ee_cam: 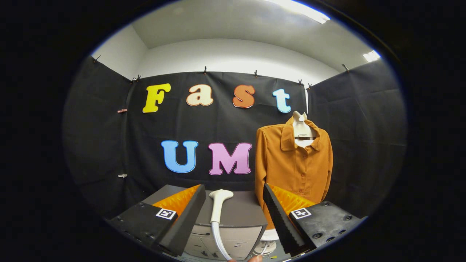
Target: Iron the clothes twice with a garment steamer, once on the left side and once on the right side.
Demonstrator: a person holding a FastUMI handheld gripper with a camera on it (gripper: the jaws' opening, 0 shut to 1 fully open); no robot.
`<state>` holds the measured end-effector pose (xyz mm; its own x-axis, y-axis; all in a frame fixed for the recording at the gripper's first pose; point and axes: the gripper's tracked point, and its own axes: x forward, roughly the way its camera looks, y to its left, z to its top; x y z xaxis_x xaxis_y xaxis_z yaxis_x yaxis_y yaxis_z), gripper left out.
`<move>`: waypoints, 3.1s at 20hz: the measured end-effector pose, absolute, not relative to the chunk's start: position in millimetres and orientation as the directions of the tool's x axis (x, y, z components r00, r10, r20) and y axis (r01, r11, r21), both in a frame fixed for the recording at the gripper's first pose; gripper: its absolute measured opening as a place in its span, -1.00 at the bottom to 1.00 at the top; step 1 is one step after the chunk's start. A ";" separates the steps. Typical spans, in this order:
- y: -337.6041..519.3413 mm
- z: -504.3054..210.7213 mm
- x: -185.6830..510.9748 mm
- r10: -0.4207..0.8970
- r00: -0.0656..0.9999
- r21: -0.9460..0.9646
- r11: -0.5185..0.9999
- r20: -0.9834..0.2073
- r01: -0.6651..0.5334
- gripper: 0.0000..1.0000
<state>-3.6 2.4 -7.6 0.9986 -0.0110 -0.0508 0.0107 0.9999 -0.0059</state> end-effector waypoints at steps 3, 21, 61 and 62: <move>9.5 -40.2 6.4 -0.002 0.986 0.012 1.000 -0.167 0.004 0.96; 64.1 -249.9 146.1 0.004 0.717 -0.050 0.997 -0.697 -0.054 0.98; -118.2 -38.5 60.3 -0.110 0.994 -0.018 0.994 -0.028 0.109 -0.33; -125.4 -44.5 63.3 -0.117 0.992 -0.013 0.993 -0.035 0.117 -0.33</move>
<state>63.3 -125.4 -44.5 0.9925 -0.1175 -0.0350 0.1171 0.9930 -0.0126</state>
